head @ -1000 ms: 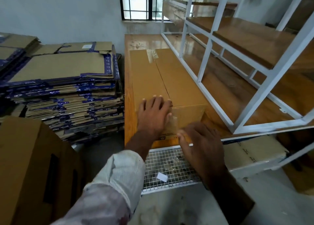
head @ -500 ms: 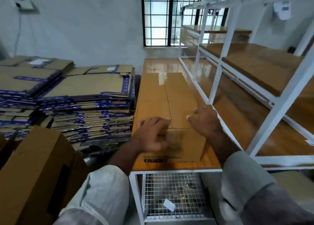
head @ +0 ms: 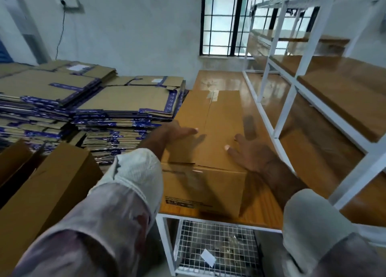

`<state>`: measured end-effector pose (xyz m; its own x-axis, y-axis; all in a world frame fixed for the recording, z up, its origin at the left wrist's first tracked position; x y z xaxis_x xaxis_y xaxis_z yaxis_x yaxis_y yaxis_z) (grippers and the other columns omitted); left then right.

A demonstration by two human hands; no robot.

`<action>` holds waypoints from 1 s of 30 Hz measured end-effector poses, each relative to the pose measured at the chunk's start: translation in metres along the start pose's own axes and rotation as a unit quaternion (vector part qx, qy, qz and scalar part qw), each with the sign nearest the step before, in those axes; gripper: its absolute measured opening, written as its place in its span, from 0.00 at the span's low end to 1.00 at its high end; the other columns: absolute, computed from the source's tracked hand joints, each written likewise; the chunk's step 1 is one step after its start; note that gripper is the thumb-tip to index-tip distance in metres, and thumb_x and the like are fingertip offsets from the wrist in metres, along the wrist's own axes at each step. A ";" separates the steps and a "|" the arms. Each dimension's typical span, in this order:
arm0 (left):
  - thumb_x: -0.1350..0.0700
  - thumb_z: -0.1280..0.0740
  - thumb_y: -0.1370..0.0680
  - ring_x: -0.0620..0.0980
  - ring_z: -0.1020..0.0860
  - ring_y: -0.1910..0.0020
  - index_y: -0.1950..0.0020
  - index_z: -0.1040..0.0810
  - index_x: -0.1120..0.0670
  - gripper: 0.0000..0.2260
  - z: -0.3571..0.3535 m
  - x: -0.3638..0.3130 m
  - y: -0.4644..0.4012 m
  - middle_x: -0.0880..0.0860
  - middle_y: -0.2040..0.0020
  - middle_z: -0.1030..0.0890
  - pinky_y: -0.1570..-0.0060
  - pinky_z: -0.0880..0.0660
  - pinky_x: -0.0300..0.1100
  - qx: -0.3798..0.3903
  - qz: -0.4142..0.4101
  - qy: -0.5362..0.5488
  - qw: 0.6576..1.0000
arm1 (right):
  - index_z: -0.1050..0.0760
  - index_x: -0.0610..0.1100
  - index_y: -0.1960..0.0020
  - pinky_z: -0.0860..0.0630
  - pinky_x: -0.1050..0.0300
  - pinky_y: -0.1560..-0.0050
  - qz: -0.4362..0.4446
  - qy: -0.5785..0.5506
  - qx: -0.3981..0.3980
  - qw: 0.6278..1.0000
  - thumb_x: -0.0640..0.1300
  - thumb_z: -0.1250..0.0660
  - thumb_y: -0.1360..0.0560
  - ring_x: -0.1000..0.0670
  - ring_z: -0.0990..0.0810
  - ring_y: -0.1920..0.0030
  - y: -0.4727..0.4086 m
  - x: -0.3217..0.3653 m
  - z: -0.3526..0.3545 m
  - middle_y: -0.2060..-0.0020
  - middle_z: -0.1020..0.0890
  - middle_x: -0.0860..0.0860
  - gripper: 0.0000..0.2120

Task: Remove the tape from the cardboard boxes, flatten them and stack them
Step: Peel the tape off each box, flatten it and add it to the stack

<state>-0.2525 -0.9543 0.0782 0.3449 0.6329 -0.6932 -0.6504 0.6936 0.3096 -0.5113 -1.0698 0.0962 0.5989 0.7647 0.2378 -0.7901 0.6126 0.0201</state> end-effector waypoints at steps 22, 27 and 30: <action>0.36 0.28 0.27 0.57 0.59 0.18 0.16 0.55 0.45 0.49 0.026 0.016 0.003 0.48 0.16 0.59 0.22 0.51 0.64 0.165 -0.184 -0.373 0.894 | 0.48 0.43 0.17 0.29 0.41 0.29 0.173 -0.187 0.040 0.966 0.49 0.29 0.21 0.37 0.32 0.27 0.019 0.247 -0.121 0.24 0.35 0.40 0.40; 0.32 0.32 0.30 0.55 0.58 0.18 0.16 0.52 0.46 0.49 0.020 0.021 0.005 0.50 0.16 0.57 0.21 0.58 0.61 0.134 -0.240 -0.340 0.899 | 0.25 0.42 0.35 0.21 0.48 0.45 0.173 -0.171 0.028 0.970 0.46 0.30 0.22 0.47 0.19 0.45 0.009 0.222 -0.076 0.42 0.18 0.44 0.17; 0.46 0.30 0.21 0.55 0.48 0.18 0.17 0.42 0.47 0.35 0.027 0.017 0.016 0.52 0.16 0.47 0.22 0.49 0.56 0.108 -0.243 -0.275 0.924 | 0.16 0.51 0.44 0.20 0.55 0.48 0.128 -0.189 0.016 0.973 0.48 0.31 0.20 0.56 0.18 0.52 -0.004 0.181 -0.030 0.48 0.14 0.54 0.07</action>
<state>-0.2386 -0.9237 0.0891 0.8913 0.2667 -0.3666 -0.1991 0.9568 0.2121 -0.3962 -0.9276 0.1097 0.2955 0.7593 0.5798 -0.9145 0.4003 -0.0581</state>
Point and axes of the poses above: each hand's wrist, its own y-axis away from the middle knuckle, its own z-axis out of the back of the hand, x = y × z, the point moved 5 cm from there along -y, towards the middle knuckle
